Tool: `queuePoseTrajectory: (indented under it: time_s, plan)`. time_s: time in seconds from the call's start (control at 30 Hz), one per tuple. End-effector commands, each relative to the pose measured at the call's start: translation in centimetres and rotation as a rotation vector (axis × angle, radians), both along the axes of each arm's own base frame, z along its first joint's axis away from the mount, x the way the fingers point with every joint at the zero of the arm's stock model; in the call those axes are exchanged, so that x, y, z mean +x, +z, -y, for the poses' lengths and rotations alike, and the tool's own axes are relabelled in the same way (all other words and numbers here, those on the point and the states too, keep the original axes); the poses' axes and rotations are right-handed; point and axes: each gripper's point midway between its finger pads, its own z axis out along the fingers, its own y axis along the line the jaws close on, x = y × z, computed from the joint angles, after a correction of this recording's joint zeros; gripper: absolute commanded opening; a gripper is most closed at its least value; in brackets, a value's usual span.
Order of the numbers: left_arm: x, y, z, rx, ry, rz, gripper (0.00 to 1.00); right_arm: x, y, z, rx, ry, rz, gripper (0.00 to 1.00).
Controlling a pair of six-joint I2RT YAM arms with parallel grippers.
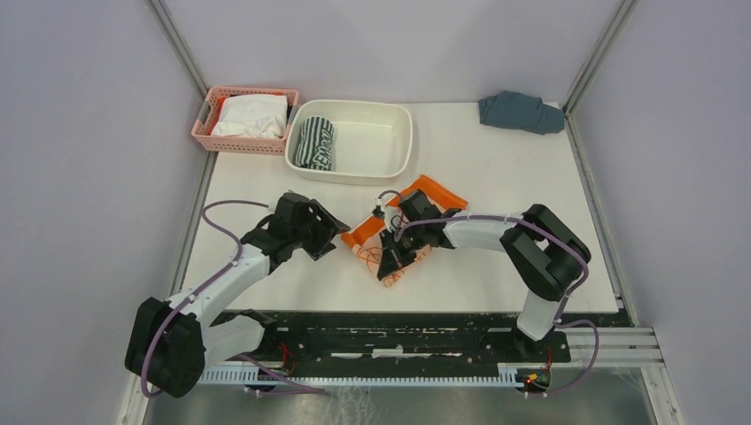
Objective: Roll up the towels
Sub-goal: Roll the towel at the center of the board.
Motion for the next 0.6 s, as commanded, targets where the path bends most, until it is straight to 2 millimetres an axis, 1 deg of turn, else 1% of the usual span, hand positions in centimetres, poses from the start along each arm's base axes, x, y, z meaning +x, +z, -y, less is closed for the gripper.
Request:
queuePoseTrajectory:
  time_s: [0.0,0.13,0.23,0.3,0.4,0.57]
  plan:
    - [-1.2,-0.2,-0.2,0.007,-0.105,0.059,0.72,-1.0,1.2,-1.1,0.207,0.033,-0.215,0.01]
    - [-2.8,-1.7,0.5,-0.037,-0.165,0.024,0.72,0.1,-0.2,-0.4,0.243,-0.026,-0.312,0.02]
    - [-3.5,-2.5,0.9,-0.058,-0.19,0.008,0.71,0.6,-1.1,0.0,0.261,-0.052,-0.365,0.02]
    - [-3.5,-2.7,0.9,-0.059,-0.196,0.009,0.71,1.0,-2.0,0.4,0.248,-0.078,-0.402,0.01]
    - [-3.2,-2.7,1.2,-0.063,-0.213,0.015,0.7,1.3,-2.8,1.0,0.238,-0.095,-0.436,0.01]
    - [-2.5,-3.6,1.5,-0.049,-0.219,-0.012,0.7,1.1,-3.6,1.6,0.2,-0.087,-0.452,0.01]
